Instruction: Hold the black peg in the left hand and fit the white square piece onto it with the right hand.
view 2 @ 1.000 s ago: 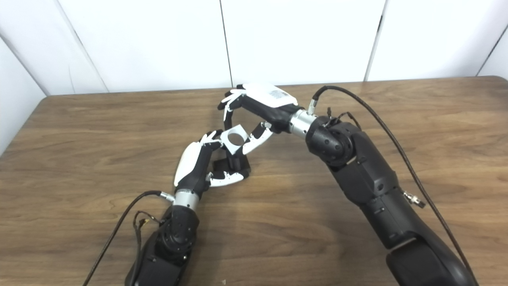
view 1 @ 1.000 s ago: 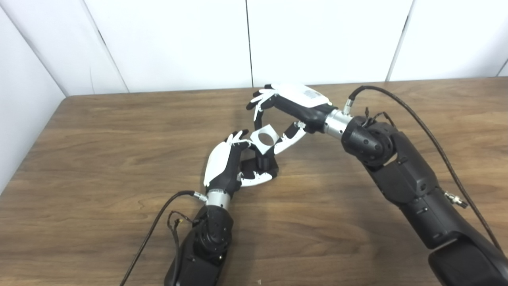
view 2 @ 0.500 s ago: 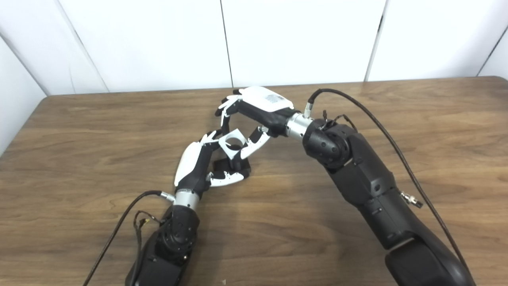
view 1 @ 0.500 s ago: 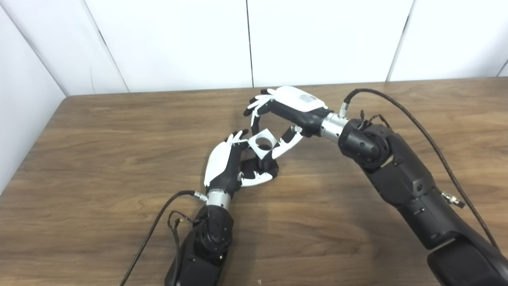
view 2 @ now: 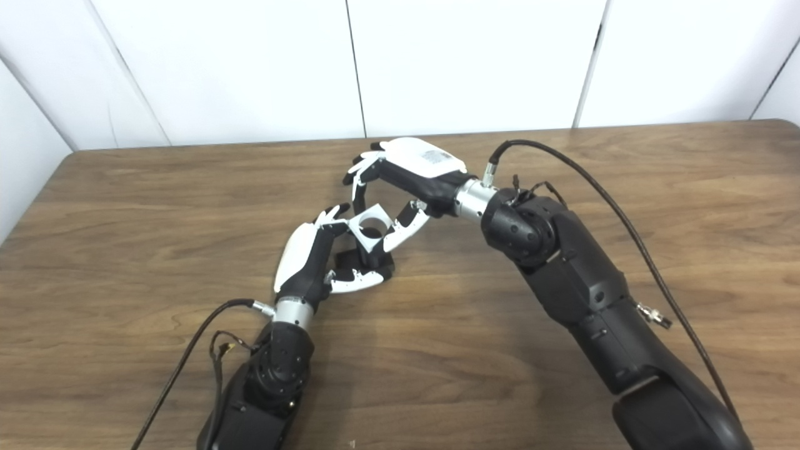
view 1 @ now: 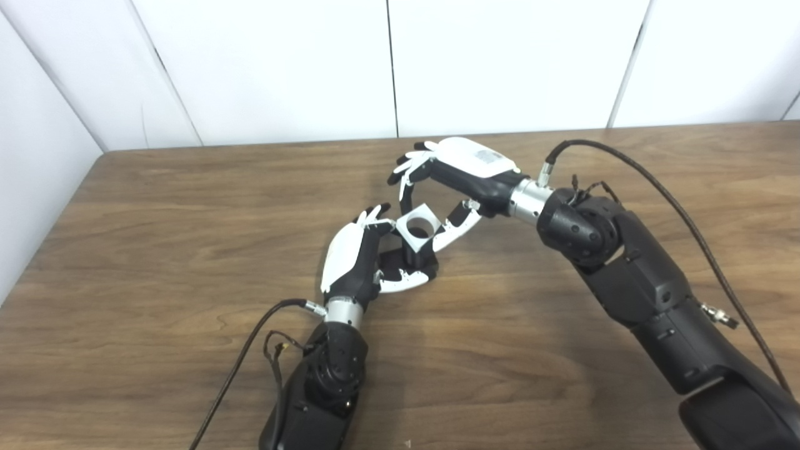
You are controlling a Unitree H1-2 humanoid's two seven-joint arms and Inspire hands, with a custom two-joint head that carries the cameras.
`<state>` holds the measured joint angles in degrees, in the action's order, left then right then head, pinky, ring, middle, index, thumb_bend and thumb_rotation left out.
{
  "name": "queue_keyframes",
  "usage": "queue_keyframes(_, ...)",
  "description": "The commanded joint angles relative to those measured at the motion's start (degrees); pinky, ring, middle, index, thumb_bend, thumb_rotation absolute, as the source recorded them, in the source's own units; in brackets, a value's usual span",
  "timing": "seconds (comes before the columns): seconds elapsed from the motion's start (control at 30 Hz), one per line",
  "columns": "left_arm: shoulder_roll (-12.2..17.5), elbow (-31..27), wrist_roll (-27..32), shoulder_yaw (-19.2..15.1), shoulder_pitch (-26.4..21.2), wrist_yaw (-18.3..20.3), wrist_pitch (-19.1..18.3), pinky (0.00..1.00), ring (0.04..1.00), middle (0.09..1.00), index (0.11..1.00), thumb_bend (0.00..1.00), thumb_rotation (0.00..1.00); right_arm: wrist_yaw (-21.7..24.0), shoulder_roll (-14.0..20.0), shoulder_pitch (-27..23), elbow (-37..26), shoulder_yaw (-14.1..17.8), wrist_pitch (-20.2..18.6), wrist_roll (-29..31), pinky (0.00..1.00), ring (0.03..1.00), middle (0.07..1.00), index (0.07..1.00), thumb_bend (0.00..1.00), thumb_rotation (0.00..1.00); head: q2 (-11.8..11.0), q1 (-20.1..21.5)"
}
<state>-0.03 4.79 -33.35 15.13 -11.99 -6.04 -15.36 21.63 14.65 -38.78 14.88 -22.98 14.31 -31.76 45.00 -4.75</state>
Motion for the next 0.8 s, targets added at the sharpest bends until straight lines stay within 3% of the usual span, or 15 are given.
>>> queue_keyframes(0.0,0.06,-0.41,-0.03,-0.13,-0.27,0.52,-1.38,1.0,1.0,0.956,0.49,0.52,0.09,-0.31,0.58,-1.97,-0.71,0.0,1.08,0.01,1.0,0.901,0.797,0.479,0.52,0.14,0.06,-0.01)
queue_keyframes(0.37,-0.53,0.1,-0.34,0.02,-0.5,-0.02,-1.23,1.0,1.0,0.953,0.489,0.52,0.09,-0.65,0.15,-1.56,0.99,-0.85,1.44,-0.48,0.99,0.906,0.798,0.48,0.52,0.14,0.36,-0.96)
queue_keyframes(0.77,-0.85,-0.14,-0.66,0.03,-0.37,-0.01,-1.67,1.0,1.0,0.952,0.491,0.52,0.09,-2.62,-2.5,-1.75,3.89,-1.98,0.25,-1.22,0.98,0.91,0.796,0.481,0.52,0.14,0.39,-1.29)
